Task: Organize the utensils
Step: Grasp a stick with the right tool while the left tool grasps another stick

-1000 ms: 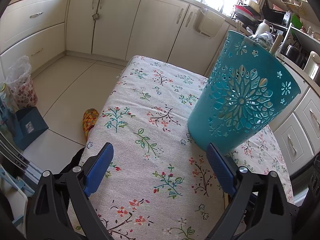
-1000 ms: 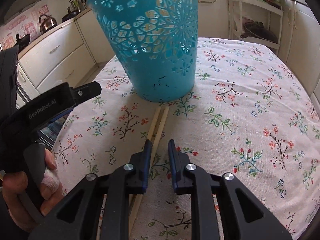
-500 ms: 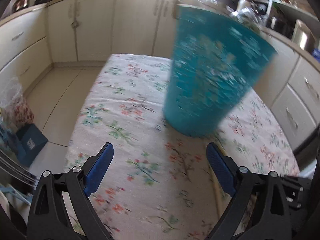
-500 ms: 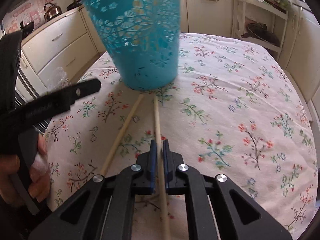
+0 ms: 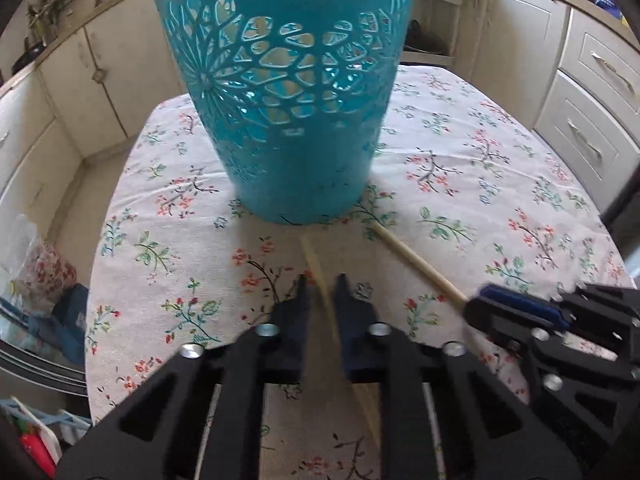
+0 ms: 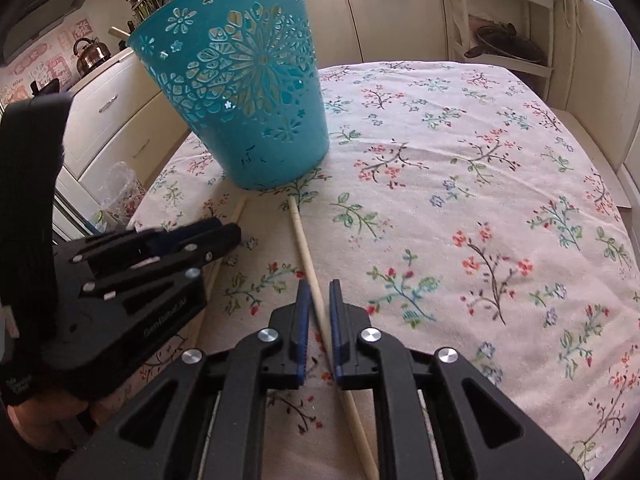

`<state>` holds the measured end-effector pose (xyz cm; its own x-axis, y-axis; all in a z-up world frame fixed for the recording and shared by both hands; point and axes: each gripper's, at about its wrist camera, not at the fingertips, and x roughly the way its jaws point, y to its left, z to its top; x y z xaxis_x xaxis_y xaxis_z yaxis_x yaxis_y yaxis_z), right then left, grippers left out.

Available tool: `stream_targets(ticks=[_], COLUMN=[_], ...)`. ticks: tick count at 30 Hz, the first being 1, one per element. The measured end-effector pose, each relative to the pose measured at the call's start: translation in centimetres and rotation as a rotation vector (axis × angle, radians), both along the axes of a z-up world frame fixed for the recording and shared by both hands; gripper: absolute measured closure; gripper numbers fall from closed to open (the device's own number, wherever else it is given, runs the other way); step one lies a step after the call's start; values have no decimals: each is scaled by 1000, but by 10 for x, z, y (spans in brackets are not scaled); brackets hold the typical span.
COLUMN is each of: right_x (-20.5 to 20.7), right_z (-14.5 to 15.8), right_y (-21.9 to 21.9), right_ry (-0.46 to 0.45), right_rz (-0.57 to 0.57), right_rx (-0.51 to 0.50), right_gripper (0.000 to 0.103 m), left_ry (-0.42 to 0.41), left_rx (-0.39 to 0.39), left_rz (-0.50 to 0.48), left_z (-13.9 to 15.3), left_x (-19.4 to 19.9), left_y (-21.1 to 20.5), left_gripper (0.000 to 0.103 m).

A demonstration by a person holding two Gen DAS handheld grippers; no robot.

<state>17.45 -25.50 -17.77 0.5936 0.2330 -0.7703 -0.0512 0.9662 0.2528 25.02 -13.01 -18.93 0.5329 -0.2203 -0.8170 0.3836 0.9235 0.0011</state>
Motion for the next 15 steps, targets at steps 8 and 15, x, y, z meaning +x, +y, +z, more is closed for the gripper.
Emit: stream_targets(ticks=[8, 15], right_x=[17, 8], right_z=[1, 1], right_y=[17, 5], right_ry=[11, 20], right_rz=[29, -1], right_rx=[-84, -45], right_gripper=[97, 94], left_ry=[34, 21], left_rx=[-45, 16], left_rz=[-32, 3], left_z=[-1, 0], left_x=[1, 3], left_y=[21, 18], left_gripper=[98, 79])
